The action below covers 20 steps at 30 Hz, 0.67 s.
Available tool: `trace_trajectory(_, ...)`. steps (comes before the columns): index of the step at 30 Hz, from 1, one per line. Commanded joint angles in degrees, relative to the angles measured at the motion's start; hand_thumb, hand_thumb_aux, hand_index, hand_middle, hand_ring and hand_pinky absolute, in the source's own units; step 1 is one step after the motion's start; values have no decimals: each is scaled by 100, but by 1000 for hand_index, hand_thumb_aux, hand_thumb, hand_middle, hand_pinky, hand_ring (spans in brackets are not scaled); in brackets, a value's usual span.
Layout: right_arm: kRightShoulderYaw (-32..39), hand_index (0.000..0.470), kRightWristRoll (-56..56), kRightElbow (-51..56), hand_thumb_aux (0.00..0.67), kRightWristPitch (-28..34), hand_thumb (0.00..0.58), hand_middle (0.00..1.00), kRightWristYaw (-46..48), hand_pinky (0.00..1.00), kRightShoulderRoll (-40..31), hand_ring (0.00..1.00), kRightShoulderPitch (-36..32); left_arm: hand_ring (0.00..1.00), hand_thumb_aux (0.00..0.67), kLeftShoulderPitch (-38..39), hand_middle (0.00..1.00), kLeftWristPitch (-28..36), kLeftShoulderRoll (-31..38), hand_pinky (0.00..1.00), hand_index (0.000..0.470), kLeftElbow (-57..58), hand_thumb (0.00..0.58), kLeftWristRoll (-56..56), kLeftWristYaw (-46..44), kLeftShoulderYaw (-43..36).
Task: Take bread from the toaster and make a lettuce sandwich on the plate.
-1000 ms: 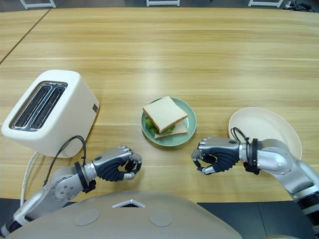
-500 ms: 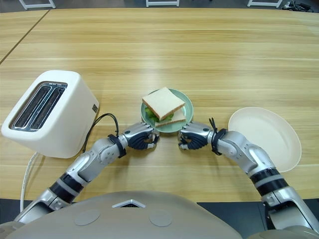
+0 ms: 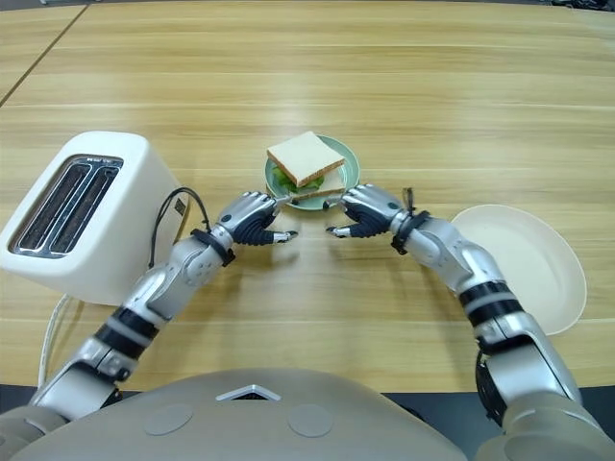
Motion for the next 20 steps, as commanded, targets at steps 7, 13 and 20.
trace_trajectory(7,-492,0,4040,-1504,0,815,0,0,1190,0,725,0,1495,0,0,2666,0,-1001,-281,0,0,-1990,0,-4107,-300,1388)
trace_trajectory(13,-617,0,4623,-1495,0,883,0,0,1826,0,1010,0,1467,0,0,2661,0,-1579,-399,0,0,-1312,0,-4715,-808,1531)
trace_trajectory(20,-851,0,4749,-1534,0,912,0,0,2121,0,1164,0,1549,0,0,2657,0,-1668,-516,0,0,-1228,0,-4724,-1105,1544)
